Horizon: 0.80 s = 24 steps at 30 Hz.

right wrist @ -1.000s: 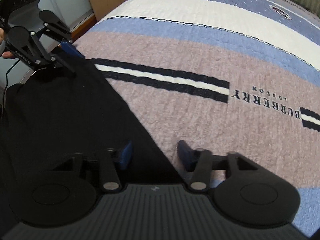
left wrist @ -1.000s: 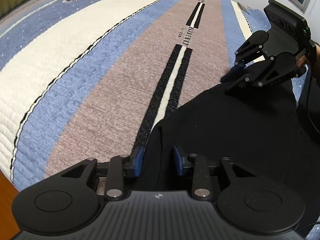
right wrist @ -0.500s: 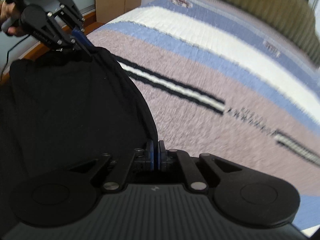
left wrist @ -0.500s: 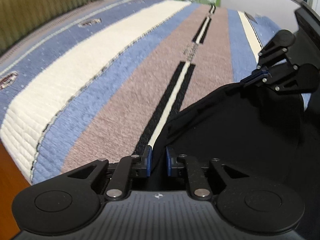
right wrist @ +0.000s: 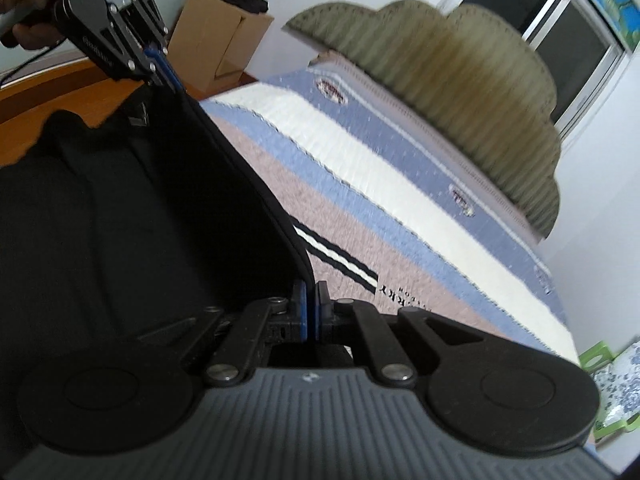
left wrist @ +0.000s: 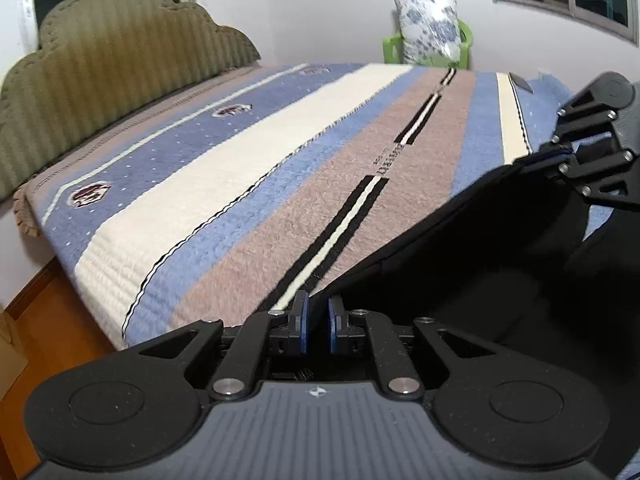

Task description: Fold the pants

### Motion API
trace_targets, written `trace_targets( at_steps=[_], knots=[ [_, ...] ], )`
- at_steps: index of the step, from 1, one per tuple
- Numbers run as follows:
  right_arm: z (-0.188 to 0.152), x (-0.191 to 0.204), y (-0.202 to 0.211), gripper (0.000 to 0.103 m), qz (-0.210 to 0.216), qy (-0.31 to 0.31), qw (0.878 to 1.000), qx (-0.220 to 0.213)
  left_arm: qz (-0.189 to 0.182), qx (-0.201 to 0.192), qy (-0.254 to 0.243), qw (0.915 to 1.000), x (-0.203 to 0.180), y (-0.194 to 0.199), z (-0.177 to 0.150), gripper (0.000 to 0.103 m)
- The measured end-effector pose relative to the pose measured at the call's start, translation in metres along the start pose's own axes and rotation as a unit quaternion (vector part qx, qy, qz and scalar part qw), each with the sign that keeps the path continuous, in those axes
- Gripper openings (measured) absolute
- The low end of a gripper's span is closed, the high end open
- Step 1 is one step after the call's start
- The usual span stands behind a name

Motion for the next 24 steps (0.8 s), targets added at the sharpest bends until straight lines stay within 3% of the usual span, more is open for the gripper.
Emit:
trace_targets(
  at_steps=[5,10,17,24],
  knots=[
    [0.004,0.029,0.039,0.005,-0.013,0.023,1.000,-0.017,0.009,-0.024,0.006,0.9996,-0.020,0.046,-0.021,0.010],
    [0.001,0.066,0.073,0.005,-0.020,0.041,0.999,-0.029,0.008,-0.024,0.006,0.9997,-0.045,0.077,-0.050,0.010],
    [-0.013,0.110,0.106,0.005,-0.014,0.049,0.998,-0.028,0.000,0.003,0.008,1.0000,-0.070,0.099,-0.095,0.010],
    [-0.022,0.157,0.127,0.005,0.020,0.082,0.996,-0.009,-0.012,0.040,0.000,0.9991,-0.087,0.110,-0.130,0.009]
  ],
)
Point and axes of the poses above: each gripper's, at about its wrist camera, not at the fingertips, and y roughly against the way its jaws point, x to its left, z to its top, the point moved 5 cm from there along -y, roughly the way its jaws point, and after that the axes turned 4 degrees about -x, right-handed, at the moved point
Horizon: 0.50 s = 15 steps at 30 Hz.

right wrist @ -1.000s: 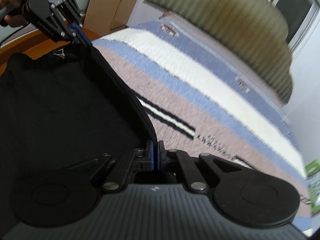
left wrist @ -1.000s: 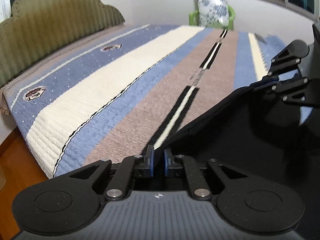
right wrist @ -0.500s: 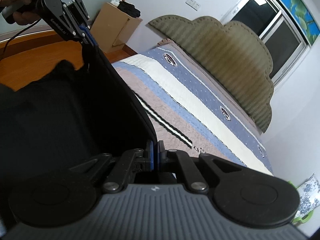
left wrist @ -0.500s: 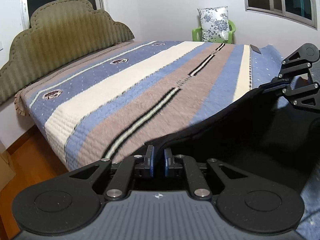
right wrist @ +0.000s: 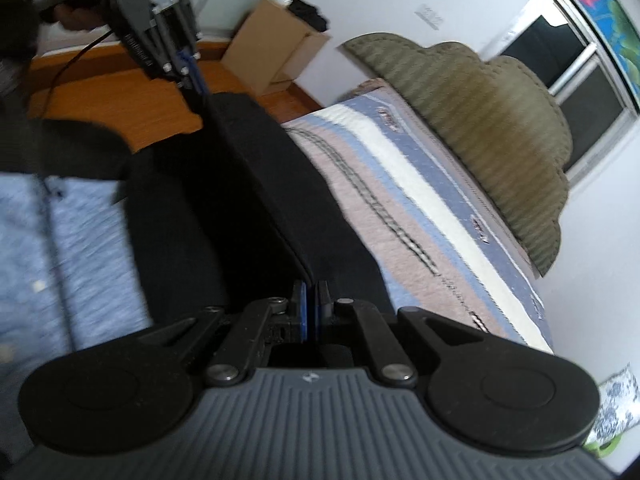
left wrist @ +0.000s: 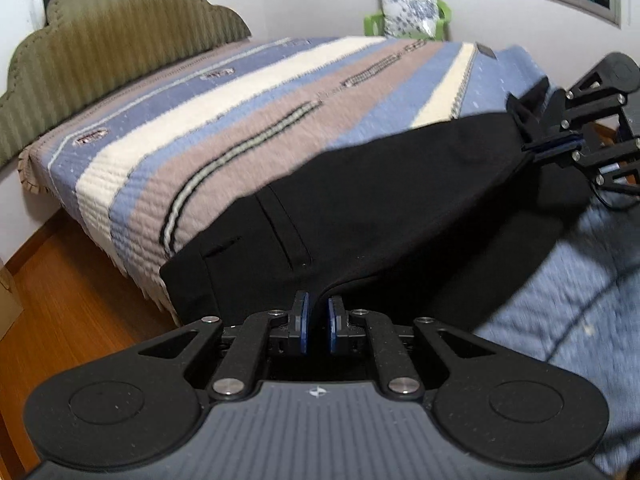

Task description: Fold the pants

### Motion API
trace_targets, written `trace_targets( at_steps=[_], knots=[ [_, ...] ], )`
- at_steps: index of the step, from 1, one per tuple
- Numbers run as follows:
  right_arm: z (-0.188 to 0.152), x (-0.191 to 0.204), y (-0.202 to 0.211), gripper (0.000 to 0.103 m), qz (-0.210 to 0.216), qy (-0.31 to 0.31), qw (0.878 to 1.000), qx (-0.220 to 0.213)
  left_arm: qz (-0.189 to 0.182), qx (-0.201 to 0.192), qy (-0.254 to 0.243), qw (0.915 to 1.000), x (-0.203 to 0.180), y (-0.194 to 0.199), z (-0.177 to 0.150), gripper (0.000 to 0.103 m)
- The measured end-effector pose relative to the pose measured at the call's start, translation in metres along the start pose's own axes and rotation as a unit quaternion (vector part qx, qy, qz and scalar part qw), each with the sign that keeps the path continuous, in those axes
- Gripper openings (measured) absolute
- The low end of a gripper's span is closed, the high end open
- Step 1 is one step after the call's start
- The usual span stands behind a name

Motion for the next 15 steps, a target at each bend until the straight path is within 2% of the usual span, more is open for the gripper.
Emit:
trace_targets(
  at_steps=[6,15],
  knots=[
    [-0.008,0.025,0.011,0.005,0.032,0.005,0.999,0.019,-0.006,0.028,-0.020,0.9994,-0.012,0.000,-0.018,0.009],
    [-0.013,0.041,0.024,0.005,0.073,0.000,0.997,0.037,-0.017,0.051,-0.037,0.9979,-0.022,0.008,-0.027,0.010]
  ],
)
Point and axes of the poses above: each gripper's, at about its wrist camera, not at the fingertips, and y roughly against the way its jaws point, x to its left, z to its top, the point moved 5 cm from there along -y, roughly the way its jaws point, and after that the axes turned 4 degrees about -x, right-handed, at the moved point
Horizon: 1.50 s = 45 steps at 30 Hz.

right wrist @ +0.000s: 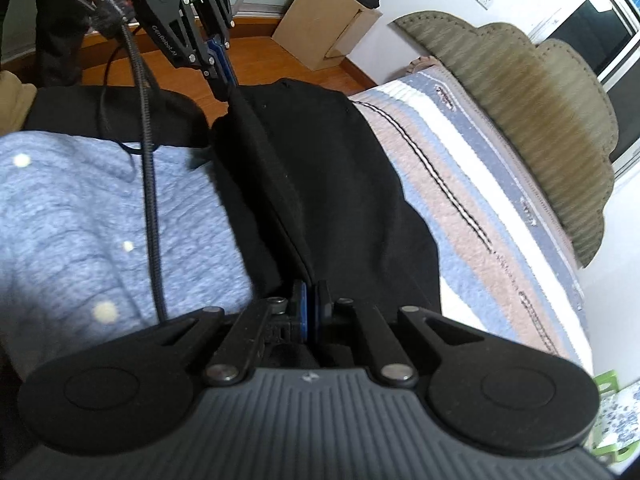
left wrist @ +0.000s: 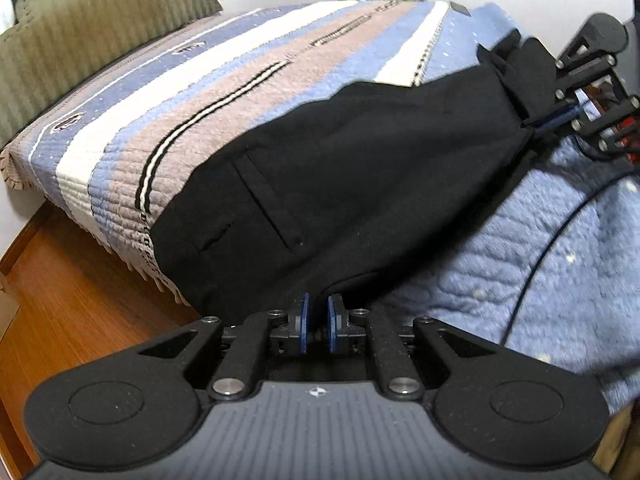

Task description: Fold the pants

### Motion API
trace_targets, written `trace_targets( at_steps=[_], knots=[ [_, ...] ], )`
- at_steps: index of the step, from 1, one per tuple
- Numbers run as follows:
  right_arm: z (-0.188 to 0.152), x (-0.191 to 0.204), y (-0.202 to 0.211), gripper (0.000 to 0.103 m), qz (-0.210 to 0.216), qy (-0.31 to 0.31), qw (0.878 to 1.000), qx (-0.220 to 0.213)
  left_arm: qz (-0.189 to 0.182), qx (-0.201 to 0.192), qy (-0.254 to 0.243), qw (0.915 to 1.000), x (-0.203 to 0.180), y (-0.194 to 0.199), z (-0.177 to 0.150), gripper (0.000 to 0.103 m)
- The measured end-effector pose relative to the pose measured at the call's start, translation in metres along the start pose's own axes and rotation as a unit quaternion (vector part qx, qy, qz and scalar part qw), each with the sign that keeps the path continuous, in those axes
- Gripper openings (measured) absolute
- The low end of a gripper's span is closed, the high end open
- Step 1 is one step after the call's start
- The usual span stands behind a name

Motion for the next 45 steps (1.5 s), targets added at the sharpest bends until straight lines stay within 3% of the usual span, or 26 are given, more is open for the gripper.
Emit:
trace_targets(
  at_steps=[3,6,11,13,16,19,23,26,29,36,45],
  knots=[
    [-0.008,0.002,0.005,0.005,0.007,-0.004,1.000,0.003,0.007,0.009,-0.002,0.9999,0.002,0.004,-0.002,0.010],
    [-0.012,0.002,0.007,0.005,0.010,-0.004,1.000,0.004,0.007,0.001,0.037,0.9993,0.011,0.016,0.007,0.010],
    [-0.015,-0.005,0.014,0.008,0.011,-0.029,1.000,-0.004,0.034,-0.080,0.057,0.9946,0.001,0.041,0.066,0.010],
    [-0.019,-0.016,0.026,0.015,0.003,-0.063,0.998,-0.025,0.023,-0.118,0.052,0.9914,-0.015,0.042,0.097,0.010],
    [-0.033,-0.042,0.052,0.015,-0.021,-0.133,0.990,-0.050,-0.018,-0.152,0.032,0.9877,-0.054,0.030,0.146,0.011],
    [-0.062,-0.074,0.081,0.015,-0.071,-0.189,0.978,-0.050,-0.053,-0.164,0.005,0.9850,-0.094,0.012,0.184,0.024],
    [-0.116,-0.128,0.114,0.015,-0.152,-0.253,0.955,-0.016,-0.060,-0.162,-0.013,0.9849,-0.139,-0.019,0.217,0.075],
    [-0.158,-0.182,0.131,0.016,-0.200,-0.325,0.924,0.004,-0.052,-0.147,-0.021,0.9876,-0.165,-0.042,0.228,0.077],
    [-0.195,-0.241,0.133,0.022,-0.221,-0.393,0.893,0.015,-0.031,-0.122,-0.023,0.9918,-0.184,-0.062,0.233,0.077],
    [-0.261,-0.335,0.076,0.022,-0.210,-0.428,0.875,0.081,0.025,-0.064,-0.009,0.9976,-0.207,-0.091,0.232,0.077],
    [-0.323,-0.370,0.008,0.021,-0.149,-0.445,0.867,0.165,0.034,-0.027,0.015,0.9990,-0.217,-0.111,0.224,0.077]
  ],
)
Point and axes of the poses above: each gripper's, at about its wrist camera, not at the fingertips, and y roughly against the way its jaws point, x to its left, z to its top, the point moved 5 cm from there along -y, roughly the way its jaws point, and after that the axes turned 4 degrees about -x, right-handed, at the moved point
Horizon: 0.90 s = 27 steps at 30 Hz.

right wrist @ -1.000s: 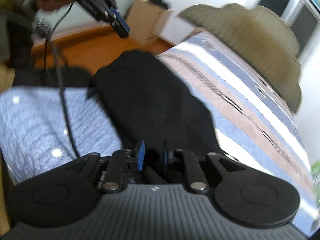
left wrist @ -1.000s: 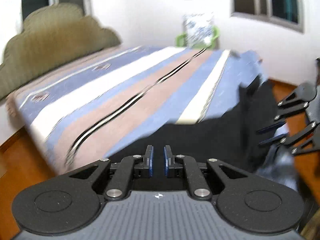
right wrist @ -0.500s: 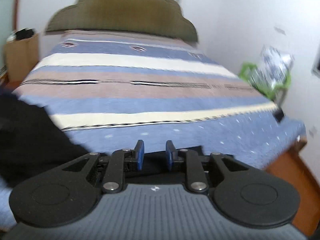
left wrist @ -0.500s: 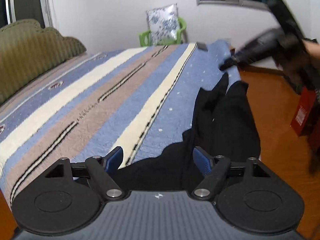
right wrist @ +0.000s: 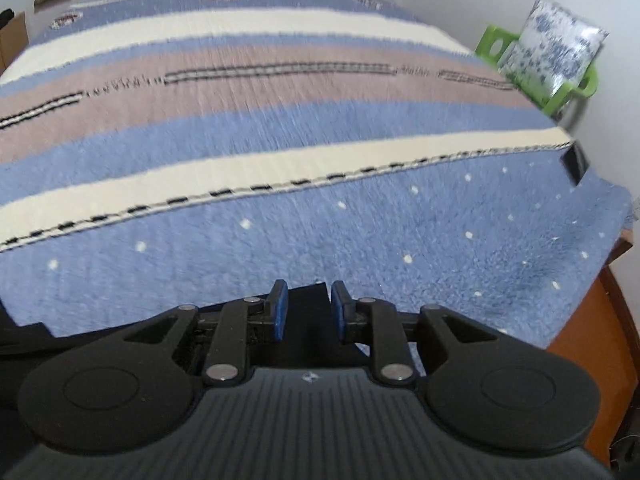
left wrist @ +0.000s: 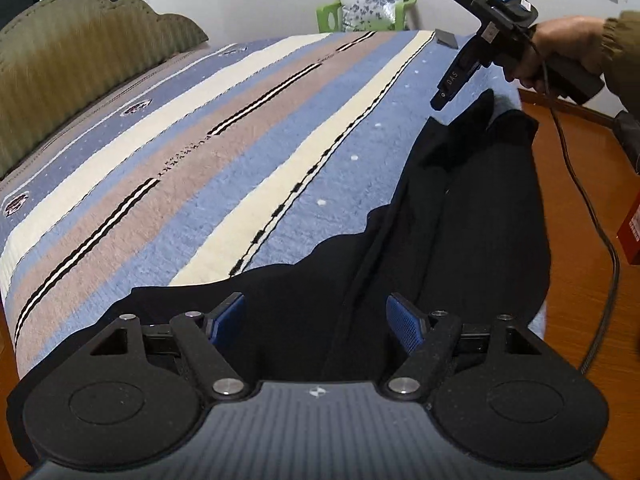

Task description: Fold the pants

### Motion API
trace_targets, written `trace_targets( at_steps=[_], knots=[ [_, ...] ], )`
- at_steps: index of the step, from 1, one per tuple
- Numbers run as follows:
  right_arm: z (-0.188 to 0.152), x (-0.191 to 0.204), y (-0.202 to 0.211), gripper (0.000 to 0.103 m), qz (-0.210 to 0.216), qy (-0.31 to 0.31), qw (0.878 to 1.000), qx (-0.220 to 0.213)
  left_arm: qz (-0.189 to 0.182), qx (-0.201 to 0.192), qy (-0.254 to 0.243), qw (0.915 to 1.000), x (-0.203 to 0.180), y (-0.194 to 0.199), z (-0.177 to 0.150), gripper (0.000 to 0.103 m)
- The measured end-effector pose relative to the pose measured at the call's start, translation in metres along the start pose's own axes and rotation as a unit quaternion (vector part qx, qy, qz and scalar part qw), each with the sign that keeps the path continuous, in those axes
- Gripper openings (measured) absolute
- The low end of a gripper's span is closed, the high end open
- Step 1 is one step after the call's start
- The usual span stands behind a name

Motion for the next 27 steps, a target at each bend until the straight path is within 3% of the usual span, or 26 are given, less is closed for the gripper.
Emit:
trace_targets(
  at_steps=[8,12,14,16,18,24,27],
  knots=[
    [0.003,-0.012,-0.048,0.025,0.019,0.031,0.998,0.053,-0.009,0.039,0.051,0.9979,0.016,-0.017,-0.008,0.077],
    [0.001,-0.015,-0.066,0.036,0.032,0.033,0.996,0.073,-0.020,0.052,0.073,0.9957,0.022,-0.023,-0.013,0.077],
    [-0.001,-0.014,-0.074,0.036,0.042,0.032,0.995,0.083,-0.035,0.061,0.086,0.9938,0.022,-0.025,-0.014,0.077],
    [-0.001,-0.015,-0.077,0.035,0.050,0.027,0.995,0.082,-0.055,0.069,0.097,0.9913,0.021,-0.027,-0.016,0.076],
    [-0.003,-0.015,-0.076,0.020,0.070,0.022,0.994,0.078,-0.065,0.071,0.103,0.9900,0.019,-0.027,-0.016,0.074],
    [-0.007,-0.013,-0.066,0.009,0.072,0.029,0.995,0.056,-0.068,0.070,0.104,0.9898,0.018,-0.027,-0.017,0.039],
    [-0.005,-0.013,-0.053,0.009,0.064,0.034,0.997,0.028,-0.074,0.070,0.115,0.9881,0.021,-0.027,-0.018,0.031]
  ],
)
Point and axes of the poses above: each gripper's, at about its wrist camera, not at the fingertips, and y roughly against the way its jaws point, x to its left, z to its top, the point moved 5 cm from there along -y, roughly the way its jaws point, and after that the axes turned 4 degrees about -x, right-handed, at the moved point
